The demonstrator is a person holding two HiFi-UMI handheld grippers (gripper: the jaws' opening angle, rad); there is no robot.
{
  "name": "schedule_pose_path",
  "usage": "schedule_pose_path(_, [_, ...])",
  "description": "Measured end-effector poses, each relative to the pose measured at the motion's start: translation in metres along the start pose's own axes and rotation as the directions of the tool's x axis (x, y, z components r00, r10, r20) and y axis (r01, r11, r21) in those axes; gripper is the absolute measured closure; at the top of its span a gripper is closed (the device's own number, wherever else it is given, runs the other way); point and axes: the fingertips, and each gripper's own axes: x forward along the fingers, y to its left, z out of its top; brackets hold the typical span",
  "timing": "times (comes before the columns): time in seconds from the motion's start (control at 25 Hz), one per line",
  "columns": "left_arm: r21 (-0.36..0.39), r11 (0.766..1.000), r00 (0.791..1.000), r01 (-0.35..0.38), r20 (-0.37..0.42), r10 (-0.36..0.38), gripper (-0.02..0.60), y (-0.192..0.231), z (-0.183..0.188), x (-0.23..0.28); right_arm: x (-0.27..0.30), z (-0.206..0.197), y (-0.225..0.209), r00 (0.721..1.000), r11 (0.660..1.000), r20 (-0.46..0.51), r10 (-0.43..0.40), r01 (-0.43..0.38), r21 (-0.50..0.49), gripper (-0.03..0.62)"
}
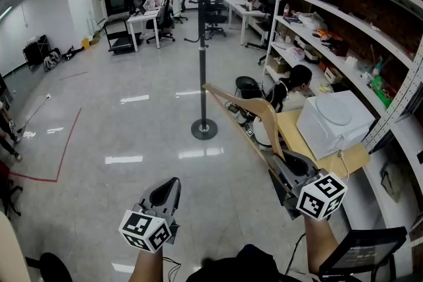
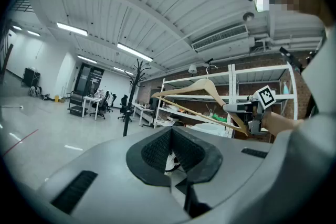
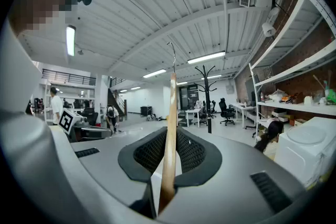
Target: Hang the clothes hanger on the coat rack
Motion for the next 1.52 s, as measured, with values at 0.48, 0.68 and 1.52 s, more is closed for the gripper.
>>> schedule_pose_path(0.48, [-0.015,0.998,0.998,-0.059,0.003,0.059,0.581,0.069,0.014,0.065,0.1,0.002,-0.037,0.998,0.998,-0.01,0.064,-0.064,0.005,0.539])
schedule_pose_path(0.68, [0.006,0.996,0.996,-0.093,0.012,0.093,0.581,0.097,0.035,0.128,0.156,0.013,-0.087,0.994,0.994,-0.005,0.108,-0.108,0.005,0.539])
schedule_pose_path(1.52, [0.005,0.989,0.989,-0.145,0.02,0.145,0.581,0.248,0.07,0.324,0.399,0.05,-0.203,0.967,0.966,-0.015,0.253,-0.254,-0.051,0.539])
